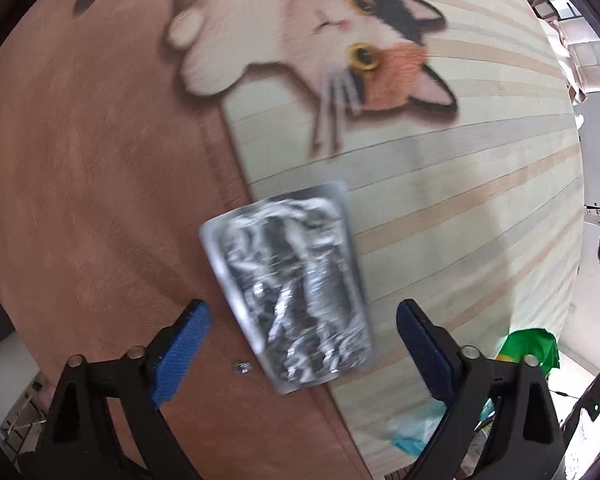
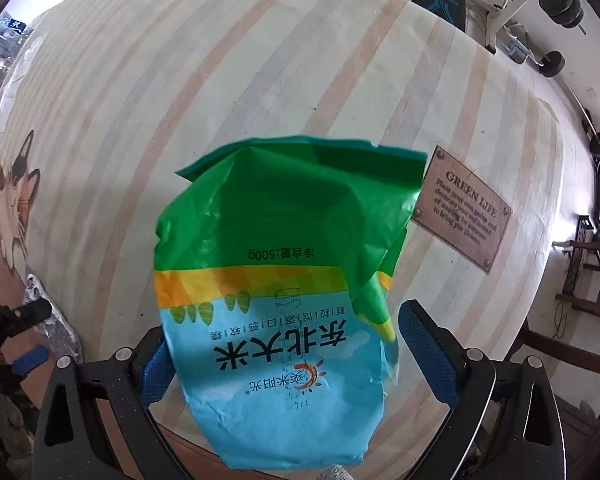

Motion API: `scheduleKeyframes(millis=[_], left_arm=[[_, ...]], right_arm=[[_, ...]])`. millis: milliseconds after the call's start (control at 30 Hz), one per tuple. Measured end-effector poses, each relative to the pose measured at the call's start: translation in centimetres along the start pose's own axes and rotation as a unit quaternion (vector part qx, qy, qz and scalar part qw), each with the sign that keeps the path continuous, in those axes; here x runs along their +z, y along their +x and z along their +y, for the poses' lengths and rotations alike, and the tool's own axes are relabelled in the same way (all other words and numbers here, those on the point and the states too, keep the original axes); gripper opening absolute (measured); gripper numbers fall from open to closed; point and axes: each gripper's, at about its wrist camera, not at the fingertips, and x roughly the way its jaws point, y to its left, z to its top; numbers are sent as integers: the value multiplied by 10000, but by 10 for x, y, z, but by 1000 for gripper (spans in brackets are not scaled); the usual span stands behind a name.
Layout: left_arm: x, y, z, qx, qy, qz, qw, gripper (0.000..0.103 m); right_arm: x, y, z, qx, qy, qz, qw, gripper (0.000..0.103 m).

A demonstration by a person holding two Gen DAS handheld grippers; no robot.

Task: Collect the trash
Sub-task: 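Grasp the silver blister pack with the left tool while the right tool grasps the green-blue rice bag, then hold the blister pack and rice bag lifted above the table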

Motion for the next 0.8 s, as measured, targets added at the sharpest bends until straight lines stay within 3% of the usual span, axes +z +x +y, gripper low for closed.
scheduleKeyframes(millis=[133, 167, 233, 333, 367, 433, 633, 800], left_arm=[[1, 1, -31, 500, 616, -184, 9967, 77], [-2, 2, -39, 600, 835, -216, 9945, 75], [-10, 4, -45, 721, 1249, -309, 9891, 72], [-41, 15, -64, 932, 2067, -430, 9730, 68], [-47, 16, -66, 992, 2410, -532, 9640, 68], [-53, 17, -70, 1054, 2706, -621, 9549, 68], [-42, 21, -80, 1024, 2455, -385, 9632, 70], [-44, 14, -72, 969, 2582, -555, 9596, 64]], right_arm=[[0, 9, -7, 87, 222, 72, 9997, 100], [0, 11, -9, 105, 269, 80, 9995, 93], [7, 14, -14, 81, 277, 57, 9996, 93], [3, 13, -15, 134, 265, 27, 9996, 90], [1, 13, -14, 138, 253, 39, 9996, 90], [-7, 15, -10, 96, 194, 94, 9997, 90], [-4, 27, -6, -42, 178, 213, 9996, 92], [4, 29, -5, -57, 172, 211, 9996, 91]])
